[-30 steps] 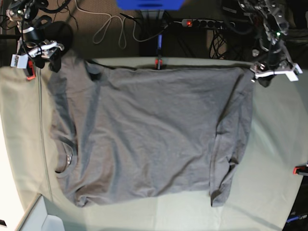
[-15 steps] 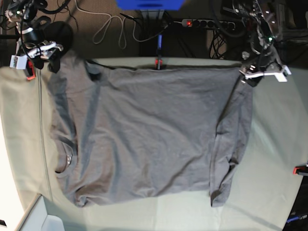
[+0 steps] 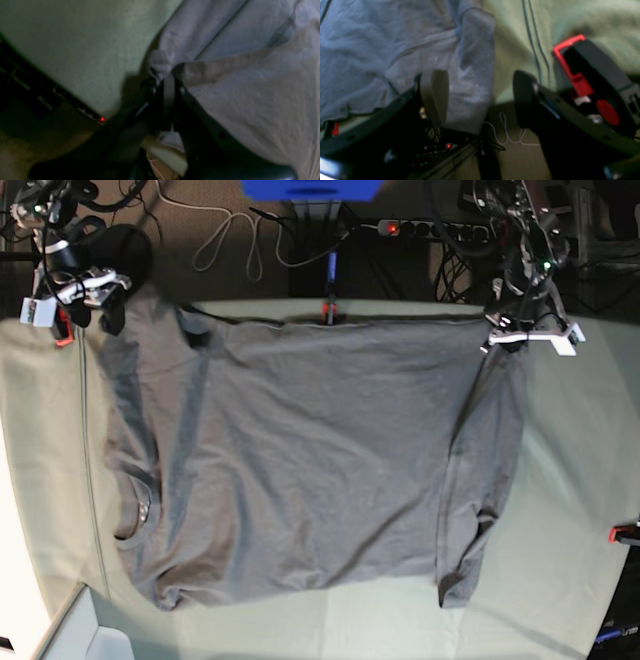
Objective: Layout the t-shirt on the table in an organized manner, then fold the t-shirt properly
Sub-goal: 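Grasp the collar-edge corners of the grey shirt with both grippers, then lift the shirt high with both grippers and swing it over the table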
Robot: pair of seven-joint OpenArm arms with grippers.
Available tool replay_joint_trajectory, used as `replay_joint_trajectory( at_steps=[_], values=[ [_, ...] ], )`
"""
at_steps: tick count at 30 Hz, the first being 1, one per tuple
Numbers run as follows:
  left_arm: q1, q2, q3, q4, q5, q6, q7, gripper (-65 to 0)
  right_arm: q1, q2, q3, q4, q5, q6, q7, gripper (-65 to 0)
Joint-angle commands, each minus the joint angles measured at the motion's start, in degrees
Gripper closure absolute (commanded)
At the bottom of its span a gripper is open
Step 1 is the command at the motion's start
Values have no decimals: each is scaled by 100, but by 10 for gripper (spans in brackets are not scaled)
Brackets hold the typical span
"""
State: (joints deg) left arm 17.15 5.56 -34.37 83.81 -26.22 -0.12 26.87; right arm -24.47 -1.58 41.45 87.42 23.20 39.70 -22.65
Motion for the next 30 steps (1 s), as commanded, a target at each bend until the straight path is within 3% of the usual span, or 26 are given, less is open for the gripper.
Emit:
replay_joint_trajectory(
  at_steps=[1,5,14,25,30],
  values=[
    [4,-33,-14,204,-29,-1,-90,0,60,66,26,72,111,30,134,-409],
    [118,-33,-14,511,-29,-1,-107,0,315,163,26,-263,67,30,134,-409],
    [101,-112,-14,634,-29,-1,-90,0,974,216,53,-1054,-1217,30,134,-410],
    [109,-121,-14,643,-29,16,-133,0,772,84,-422,-1027,-1226,30,134,-404],
    [101,-121,-14,643,-29,16,-133,0,728,84,-747,-1027,-1226,30,142,-319]
  ],
)
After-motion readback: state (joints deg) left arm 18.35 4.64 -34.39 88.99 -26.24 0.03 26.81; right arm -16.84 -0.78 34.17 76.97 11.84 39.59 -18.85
